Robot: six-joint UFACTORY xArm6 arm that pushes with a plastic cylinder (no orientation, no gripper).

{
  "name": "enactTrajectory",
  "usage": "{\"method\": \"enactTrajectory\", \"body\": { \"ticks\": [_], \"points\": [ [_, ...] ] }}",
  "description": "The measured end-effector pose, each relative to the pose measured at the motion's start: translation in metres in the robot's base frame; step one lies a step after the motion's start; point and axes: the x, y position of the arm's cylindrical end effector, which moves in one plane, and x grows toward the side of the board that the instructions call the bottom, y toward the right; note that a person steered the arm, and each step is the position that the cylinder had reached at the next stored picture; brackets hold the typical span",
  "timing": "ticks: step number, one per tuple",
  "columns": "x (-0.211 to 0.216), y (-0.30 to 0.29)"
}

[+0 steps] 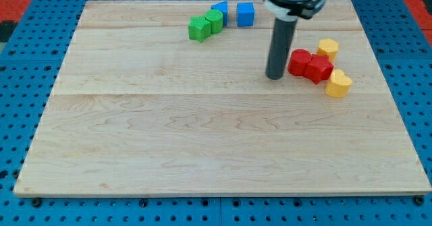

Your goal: Move the arm left side of the green blocks

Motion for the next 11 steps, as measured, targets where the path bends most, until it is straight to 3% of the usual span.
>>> {"method": "enactTrajectory", "body": {
  "ticks": [2,3,5,10,11],
  "points": [
    [-0.046,-0.103],
    [-0.057,-0.201],
    [-0.139,-0.195],
    [-0.145,-0.201],
    [-0.121,-0.23]
  ]
}}
